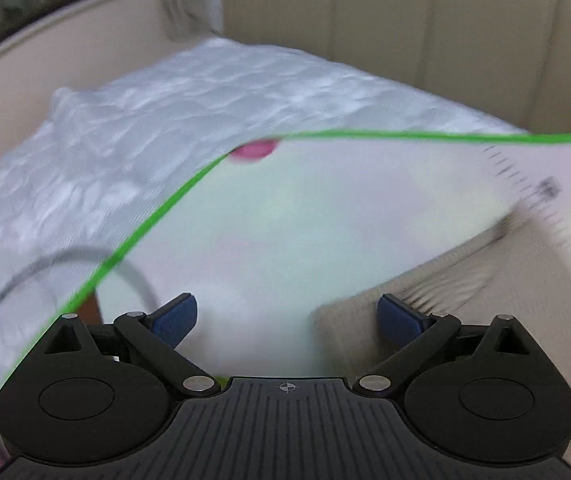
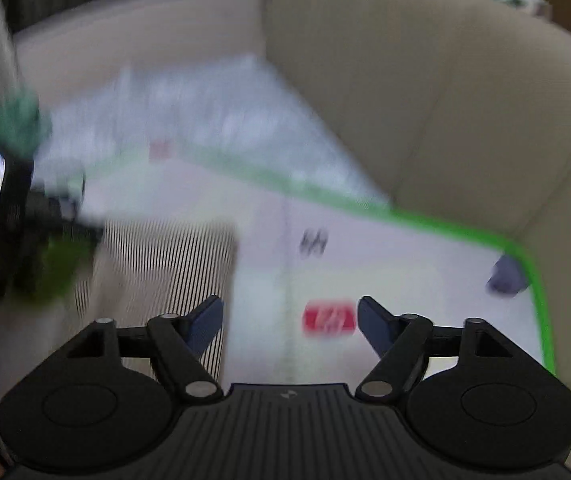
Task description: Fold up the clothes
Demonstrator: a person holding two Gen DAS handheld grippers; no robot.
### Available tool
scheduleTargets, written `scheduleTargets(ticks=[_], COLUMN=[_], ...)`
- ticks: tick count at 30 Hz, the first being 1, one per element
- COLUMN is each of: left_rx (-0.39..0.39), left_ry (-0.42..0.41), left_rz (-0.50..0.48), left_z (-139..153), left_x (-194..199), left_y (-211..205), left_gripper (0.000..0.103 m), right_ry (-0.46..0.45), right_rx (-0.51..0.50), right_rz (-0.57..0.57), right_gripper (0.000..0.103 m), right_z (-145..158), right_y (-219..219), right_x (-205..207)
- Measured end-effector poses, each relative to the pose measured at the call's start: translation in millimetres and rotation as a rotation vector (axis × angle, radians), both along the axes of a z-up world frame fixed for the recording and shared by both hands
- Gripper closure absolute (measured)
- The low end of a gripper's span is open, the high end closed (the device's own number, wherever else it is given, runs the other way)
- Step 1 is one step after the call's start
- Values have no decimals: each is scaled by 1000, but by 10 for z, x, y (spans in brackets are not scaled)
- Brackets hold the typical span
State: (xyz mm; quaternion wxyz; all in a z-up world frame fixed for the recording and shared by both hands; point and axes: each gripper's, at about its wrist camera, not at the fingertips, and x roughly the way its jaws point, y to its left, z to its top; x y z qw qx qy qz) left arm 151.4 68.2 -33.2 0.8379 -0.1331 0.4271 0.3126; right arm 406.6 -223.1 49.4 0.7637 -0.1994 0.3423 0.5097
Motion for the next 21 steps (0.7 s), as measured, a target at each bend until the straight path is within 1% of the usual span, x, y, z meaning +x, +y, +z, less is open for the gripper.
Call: scheduleTargets(ticks=[1,2,3,4,6,7,8,10,11,12,13,15,16,17,18,19,20,21], left_rx=[-24,-58,-92,-101,-29,34,84,117,127,121,92,20,-55,-140,-208,-270,-332,-396], left_ry=[19,33,47,63,93,97,107,115,106,73,18,-86,-127,-165,-175,-159,-133,-92], left_rz=[-47,-120,-193,-266,-397,-441,-485,-573,-606,-608,-587,-541,-527,-543,-587,-638,-673,-683], left_z=[229,404,579,729,924,973,1007,1007,1001,1014,1062,1159,1199,1203,1140,1022,881,701], left_x=[147,288,428,568,818,891,966,1099,1146,1128,1048,882,774,647,529,418,323,255], left_y=[-5,-4,-2,-20,-132,-209,-287,-439,-509,-547,-549,-536,-471,-373,-278,-192,-102,-7], left_gripper=[3,0,0,0,0,0,0,0,0,0,0,0,0,0,0,0,0,0], right_ry=[12,16,19,19,30,50,80,150,182,208,237,283,286,283,279,271,261,251], right_rx=[49,74,91,79,22,-16,-33,-50,-54,-52,-41,13,24,27,30,39,50,73], right_rz=[-40,-55,-62,-54,-21,1,1,-18,-56,-139,-228,-385,-430,-462,-494,-526,-559,-601], right_gripper=[21,21,21,21,34,47,51,51,51,50,50,43,38,38,38,38,38,38], right_z=[32,-10,-73,-149,-277,-312,-324,-331,-361,-426,-510,-694,-789,-885,-982,-1039,-1081,-1110], right_y=[-39,-73,-105,-139,-241,-319,-439,-708,-831,-969,-1084,-1249,-1205,-1114,-1023,-882,-721,-575], right_x=[96,132,152,120,-1,-77,-138,-247,-323,-405,-449,-551,-565,-562,-560,-524,-475,-437])
